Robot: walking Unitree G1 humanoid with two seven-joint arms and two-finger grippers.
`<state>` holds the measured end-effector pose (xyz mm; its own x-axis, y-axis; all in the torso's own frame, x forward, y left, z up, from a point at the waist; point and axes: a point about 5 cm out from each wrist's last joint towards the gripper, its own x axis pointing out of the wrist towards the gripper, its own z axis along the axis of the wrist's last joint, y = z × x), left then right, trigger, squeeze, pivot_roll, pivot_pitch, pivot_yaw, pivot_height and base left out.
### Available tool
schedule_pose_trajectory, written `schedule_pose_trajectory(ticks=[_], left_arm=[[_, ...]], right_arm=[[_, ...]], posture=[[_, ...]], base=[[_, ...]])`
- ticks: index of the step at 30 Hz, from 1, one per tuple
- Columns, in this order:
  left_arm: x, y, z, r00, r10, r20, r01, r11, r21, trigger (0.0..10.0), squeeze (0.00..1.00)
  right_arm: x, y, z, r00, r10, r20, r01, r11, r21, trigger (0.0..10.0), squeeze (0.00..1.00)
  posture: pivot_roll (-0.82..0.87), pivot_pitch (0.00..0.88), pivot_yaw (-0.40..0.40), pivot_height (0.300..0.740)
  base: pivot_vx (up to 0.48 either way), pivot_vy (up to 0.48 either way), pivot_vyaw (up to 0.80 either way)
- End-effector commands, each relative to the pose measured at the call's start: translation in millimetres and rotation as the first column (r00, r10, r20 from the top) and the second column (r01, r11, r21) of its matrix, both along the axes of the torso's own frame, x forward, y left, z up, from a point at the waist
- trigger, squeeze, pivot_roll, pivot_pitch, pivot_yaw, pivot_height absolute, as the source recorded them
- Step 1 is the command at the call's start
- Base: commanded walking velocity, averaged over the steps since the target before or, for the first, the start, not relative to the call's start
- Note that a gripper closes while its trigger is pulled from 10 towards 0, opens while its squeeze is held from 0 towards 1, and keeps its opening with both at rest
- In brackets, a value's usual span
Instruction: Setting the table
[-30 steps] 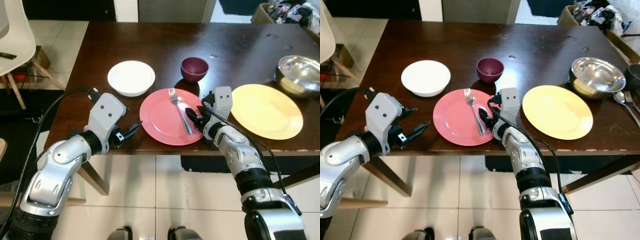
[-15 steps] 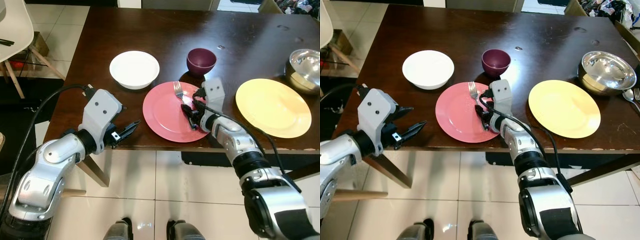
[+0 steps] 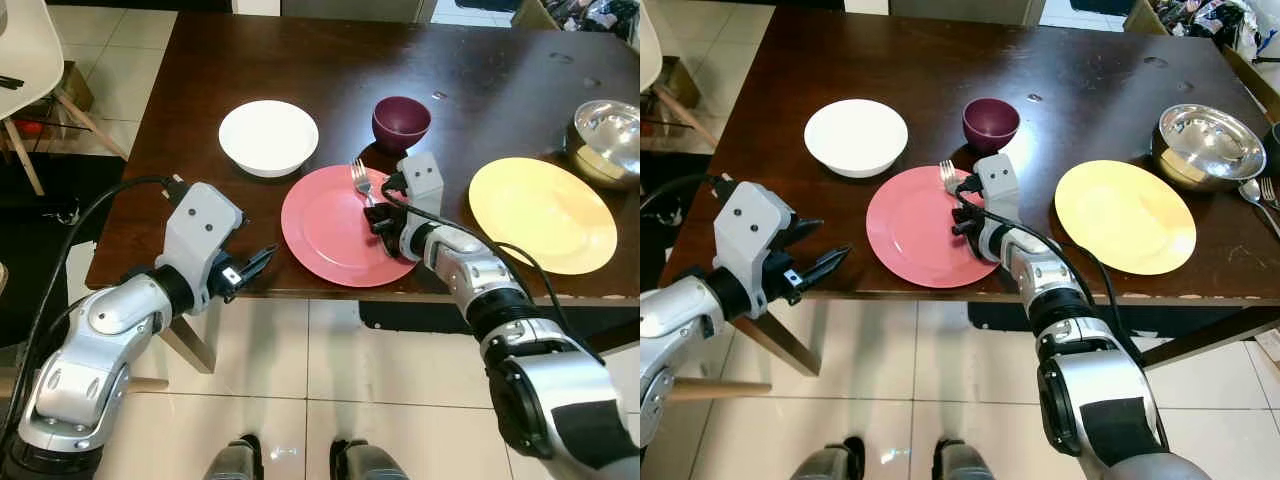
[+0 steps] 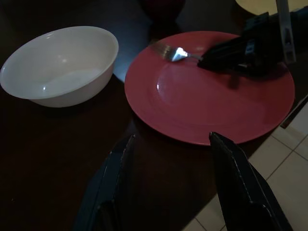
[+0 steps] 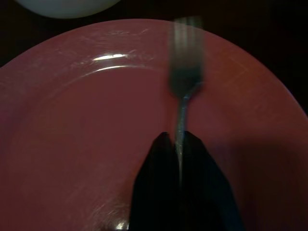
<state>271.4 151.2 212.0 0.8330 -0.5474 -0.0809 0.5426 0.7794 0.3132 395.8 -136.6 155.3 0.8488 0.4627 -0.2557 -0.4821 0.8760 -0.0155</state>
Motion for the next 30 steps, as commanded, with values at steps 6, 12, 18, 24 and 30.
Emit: schedule_pose_trajectory(ticks=[6,12,18,24,30], left_arm=[[-2.8,-3.6,-7.7,1.000,0.021,-0.021,-0.021,1.000,-0.003,10.0,0.00],[1.2,-3.4,-14.2,0.997,0.073,-0.029,-0.073,0.997,-0.004,10.0,0.00],[8.4,10.1,-29.4,0.962,0.273,-0.026,-0.273,0.962,-0.017,10.0,0.00],[10.8,13.1,-29.9,0.950,0.312,-0.013,-0.312,0.950,-0.024,10.0,0.00],[16.0,16.3,-30.1,0.927,0.376,0.000,-0.376,0.926,-0.046,10.0,0.00]], right_arm=[[-13.0,-10.0,-35.2,0.989,-0.008,-0.146,0.002,0.999,-0.041,0.0,0.00],[-8.1,-9.9,-22.1,0.995,-0.007,-0.095,0.010,0.999,0.037,0.0,0.00],[-7.7,-8.5,44.0,0.970,-0.027,0.241,-0.050,0.951,0.306,10.0,0.00],[-35.0,0.8,60.8,0.932,-0.068,0.357,-0.092,0.906,0.414,10.0,0.00],[-68.0,16.7,38.7,0.925,-0.122,0.359,-0.048,0.902,0.429,10.0,0.00]], posture=[[0.04,0.164,-0.008,0.740],[0.03,0.160,-0.005,0.740],[0.01,0.147,-0.001,0.740],[0.00,0.129,0.021,0.740],[-0.02,0.107,0.034,0.740]], base=[[0.000,0.000,0.00],[0.000,0.000,0.00],[0.000,0.000,0.00],[0.000,0.000,0.00],[0.000,0.000,0.00]])
